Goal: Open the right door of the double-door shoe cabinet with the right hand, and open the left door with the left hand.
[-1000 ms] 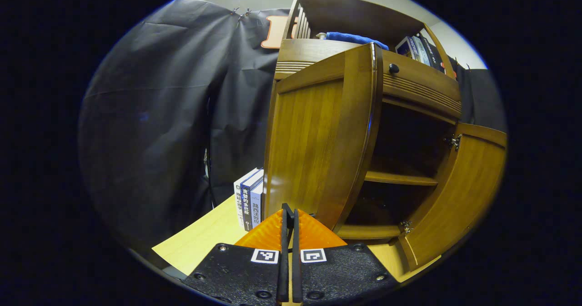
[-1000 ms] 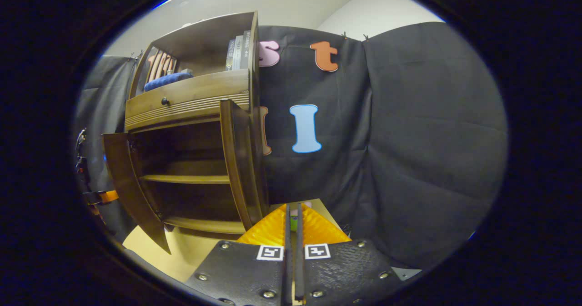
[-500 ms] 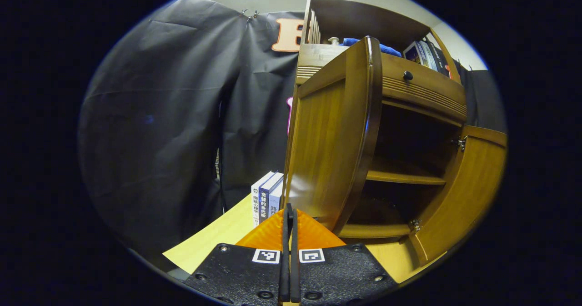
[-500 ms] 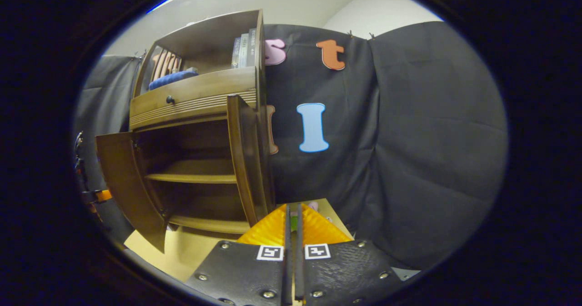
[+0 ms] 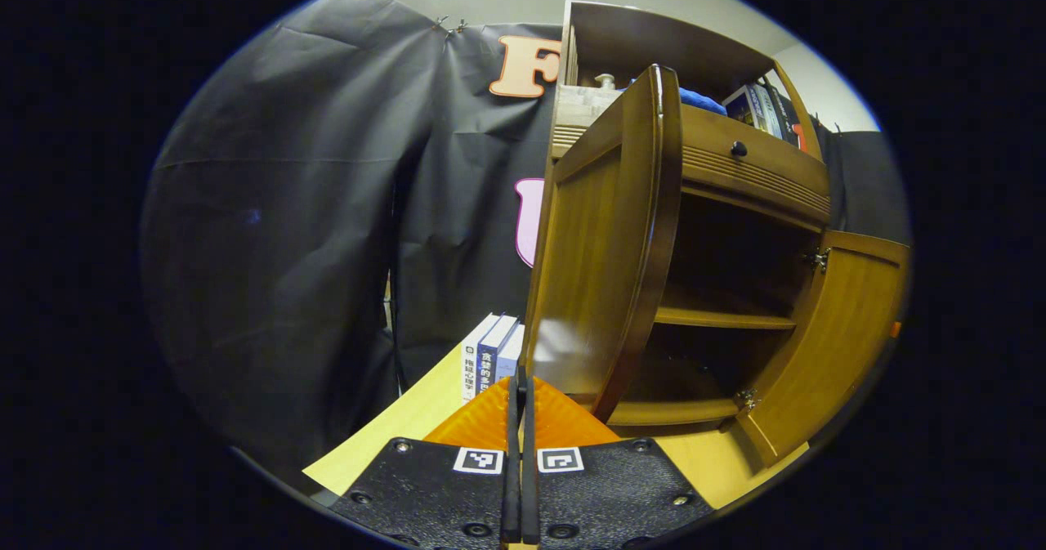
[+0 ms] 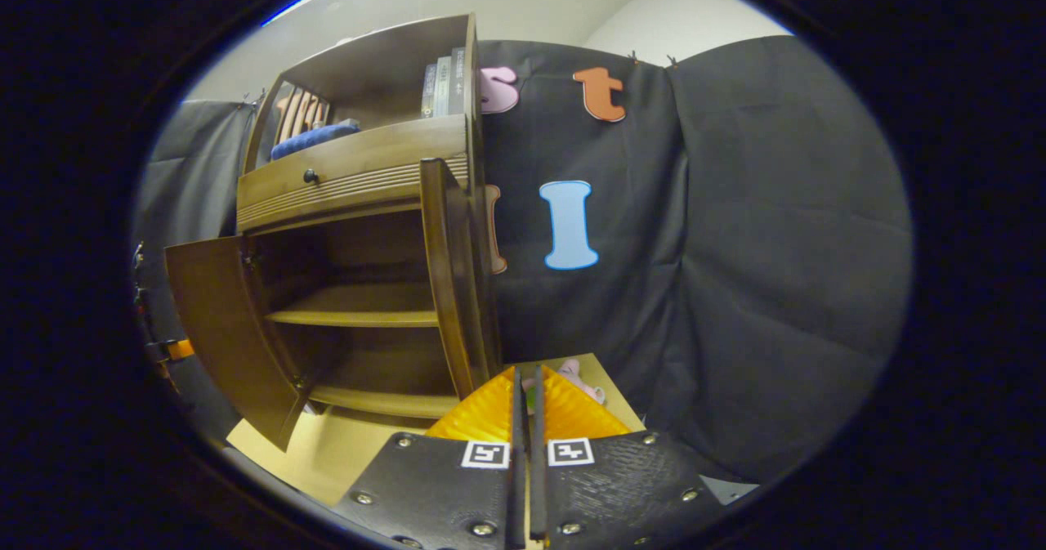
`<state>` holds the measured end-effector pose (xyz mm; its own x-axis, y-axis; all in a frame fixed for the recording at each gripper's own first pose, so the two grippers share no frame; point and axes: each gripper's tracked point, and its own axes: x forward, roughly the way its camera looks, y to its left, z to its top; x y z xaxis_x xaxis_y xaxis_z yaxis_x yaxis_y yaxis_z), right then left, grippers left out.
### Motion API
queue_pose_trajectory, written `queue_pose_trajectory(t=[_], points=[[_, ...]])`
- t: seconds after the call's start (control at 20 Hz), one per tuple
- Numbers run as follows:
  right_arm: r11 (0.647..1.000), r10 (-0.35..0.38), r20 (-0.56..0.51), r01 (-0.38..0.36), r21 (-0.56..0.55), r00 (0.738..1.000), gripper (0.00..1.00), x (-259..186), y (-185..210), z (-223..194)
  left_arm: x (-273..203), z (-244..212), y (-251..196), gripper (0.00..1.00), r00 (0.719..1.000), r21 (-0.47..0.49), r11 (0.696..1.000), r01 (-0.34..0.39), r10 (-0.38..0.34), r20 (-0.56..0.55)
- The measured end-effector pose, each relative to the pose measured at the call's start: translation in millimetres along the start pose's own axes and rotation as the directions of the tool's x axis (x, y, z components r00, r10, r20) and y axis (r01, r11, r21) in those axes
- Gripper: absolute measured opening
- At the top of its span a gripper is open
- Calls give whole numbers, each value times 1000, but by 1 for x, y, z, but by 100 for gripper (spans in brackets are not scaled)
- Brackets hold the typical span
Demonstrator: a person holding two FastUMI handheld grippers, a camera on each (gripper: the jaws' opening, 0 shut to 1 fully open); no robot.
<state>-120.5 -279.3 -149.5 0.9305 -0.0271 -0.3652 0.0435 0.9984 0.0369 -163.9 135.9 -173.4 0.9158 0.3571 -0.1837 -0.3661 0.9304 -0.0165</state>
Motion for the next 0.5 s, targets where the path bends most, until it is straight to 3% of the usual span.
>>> queue_pose_trajectory(t=[0.05,0.5], points=[[1000,0,-1,0,-3,1000,3,0,-1,0,0,0,6,5,1000,3,1000,-6,6,0],[1000,-11,3,11,0,1000,3,2,-1,3,3,3,28,1,1000,30,999,16,-16,6]])
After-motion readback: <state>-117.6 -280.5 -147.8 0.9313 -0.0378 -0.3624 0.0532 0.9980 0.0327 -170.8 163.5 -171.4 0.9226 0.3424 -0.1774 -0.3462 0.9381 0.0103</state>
